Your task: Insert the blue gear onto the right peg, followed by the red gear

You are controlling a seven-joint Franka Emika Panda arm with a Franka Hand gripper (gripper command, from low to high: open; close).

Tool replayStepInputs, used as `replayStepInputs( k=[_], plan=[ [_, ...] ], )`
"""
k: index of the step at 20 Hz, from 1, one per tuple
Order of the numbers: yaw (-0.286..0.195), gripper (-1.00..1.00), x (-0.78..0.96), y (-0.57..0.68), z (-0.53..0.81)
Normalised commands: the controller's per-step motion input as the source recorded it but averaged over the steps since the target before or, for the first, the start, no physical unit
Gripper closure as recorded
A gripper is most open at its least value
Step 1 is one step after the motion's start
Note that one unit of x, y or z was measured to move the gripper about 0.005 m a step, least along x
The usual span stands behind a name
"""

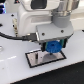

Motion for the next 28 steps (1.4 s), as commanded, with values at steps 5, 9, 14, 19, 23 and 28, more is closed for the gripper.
replayStepInputs(
  k=[5, 9, 14, 19, 23, 28],
  plan=[
    [0.000, 1.00, 0.41, -0.09, 0.35],
    [0.000, 1.00, 0.11, -0.06, 0.08],
    [0.000, 1.00, 0.13, -0.04, -0.05],
    [0.000, 1.00, 0.12, -0.04, -0.21],
    [0.000, 1.00, 0.14, -0.01, -0.18],
    [0.000, 1.00, 0.18, 0.01, -0.15]
  ],
)
